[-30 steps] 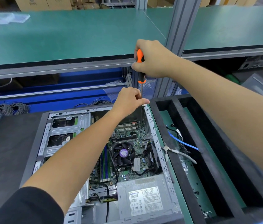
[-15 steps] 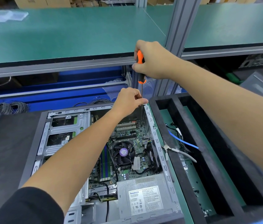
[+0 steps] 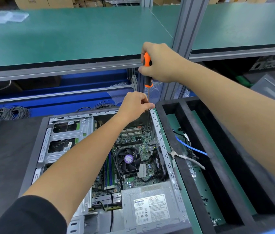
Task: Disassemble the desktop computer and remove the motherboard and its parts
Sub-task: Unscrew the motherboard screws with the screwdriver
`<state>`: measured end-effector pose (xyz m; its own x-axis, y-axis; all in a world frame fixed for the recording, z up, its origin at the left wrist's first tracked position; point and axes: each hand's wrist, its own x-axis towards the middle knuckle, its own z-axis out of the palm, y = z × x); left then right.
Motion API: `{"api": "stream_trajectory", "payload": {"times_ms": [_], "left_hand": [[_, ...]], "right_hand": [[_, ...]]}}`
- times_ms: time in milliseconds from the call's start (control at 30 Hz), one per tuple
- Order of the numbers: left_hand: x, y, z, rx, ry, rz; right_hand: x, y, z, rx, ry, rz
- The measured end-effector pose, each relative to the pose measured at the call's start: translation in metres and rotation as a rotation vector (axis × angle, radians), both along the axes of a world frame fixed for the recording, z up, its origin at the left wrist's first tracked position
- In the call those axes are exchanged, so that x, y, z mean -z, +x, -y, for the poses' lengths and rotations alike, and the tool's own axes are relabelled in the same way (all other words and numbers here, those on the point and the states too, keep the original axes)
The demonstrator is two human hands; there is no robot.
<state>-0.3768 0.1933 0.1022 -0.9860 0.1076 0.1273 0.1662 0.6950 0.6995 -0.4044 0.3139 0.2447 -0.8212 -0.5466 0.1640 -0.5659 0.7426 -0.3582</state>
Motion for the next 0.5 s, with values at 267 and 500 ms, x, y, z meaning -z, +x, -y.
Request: {"api": "stream_trajectory", "payload": {"times_ms": [267, 500], "left_hand": [[0.0012, -0.0007, -0.0002, 0.002, -0.010, -0.007], [0.0010, -0.0008, 0.0016, 0.001, 0.009, -0.013]], "right_hand": [[0.0025, -0.0021, -0.0026, 0.003, -0.007, -0.013], [0.0015, -0.0015, -0.0017, -0.010, -0.021, -0.026]]}}
